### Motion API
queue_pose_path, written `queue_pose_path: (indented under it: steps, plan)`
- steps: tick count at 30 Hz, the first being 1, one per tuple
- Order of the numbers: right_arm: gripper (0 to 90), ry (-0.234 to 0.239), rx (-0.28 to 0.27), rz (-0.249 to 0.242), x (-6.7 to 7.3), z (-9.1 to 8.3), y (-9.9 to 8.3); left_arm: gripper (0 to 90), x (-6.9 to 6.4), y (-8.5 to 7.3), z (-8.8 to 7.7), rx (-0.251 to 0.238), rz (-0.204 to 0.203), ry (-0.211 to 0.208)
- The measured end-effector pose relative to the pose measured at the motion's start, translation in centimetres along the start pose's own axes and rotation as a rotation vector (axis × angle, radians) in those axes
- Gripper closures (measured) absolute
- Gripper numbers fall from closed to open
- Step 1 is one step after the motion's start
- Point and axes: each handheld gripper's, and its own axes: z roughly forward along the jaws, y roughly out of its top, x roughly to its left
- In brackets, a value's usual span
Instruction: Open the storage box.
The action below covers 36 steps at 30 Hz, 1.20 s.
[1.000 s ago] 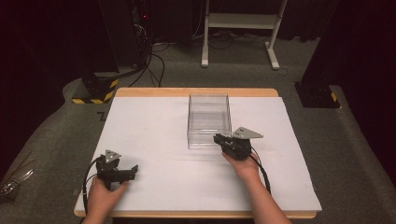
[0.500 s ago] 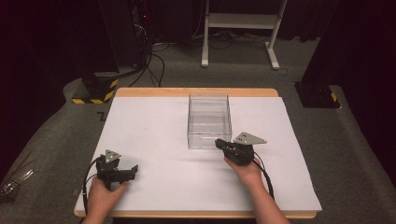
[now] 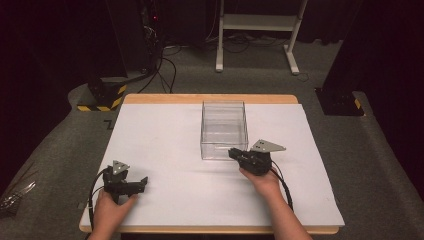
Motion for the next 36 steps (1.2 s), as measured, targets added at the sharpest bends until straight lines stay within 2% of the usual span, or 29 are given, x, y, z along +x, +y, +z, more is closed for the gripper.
queue_pose_path:
  steps: [21,29,36]
  plan:
    - [83.9,0.04,-0.006,-0.022,1.1,-1.8,-1.2,0.6,0.0,0.0,0.0,-0.001,0.0,0.002]
    - [78.7,0.066,-0.008,-0.013,0.9,-1.4,-1.1,0.6,0.0,0.0,0.0,-0.001,0.0,0.001]
    - [82.5,0.087,-0.001,-0.025,0.8,-1.6,-1.1,0.6,0.0,0.0,0.0,-0.002,0.001,0.003]
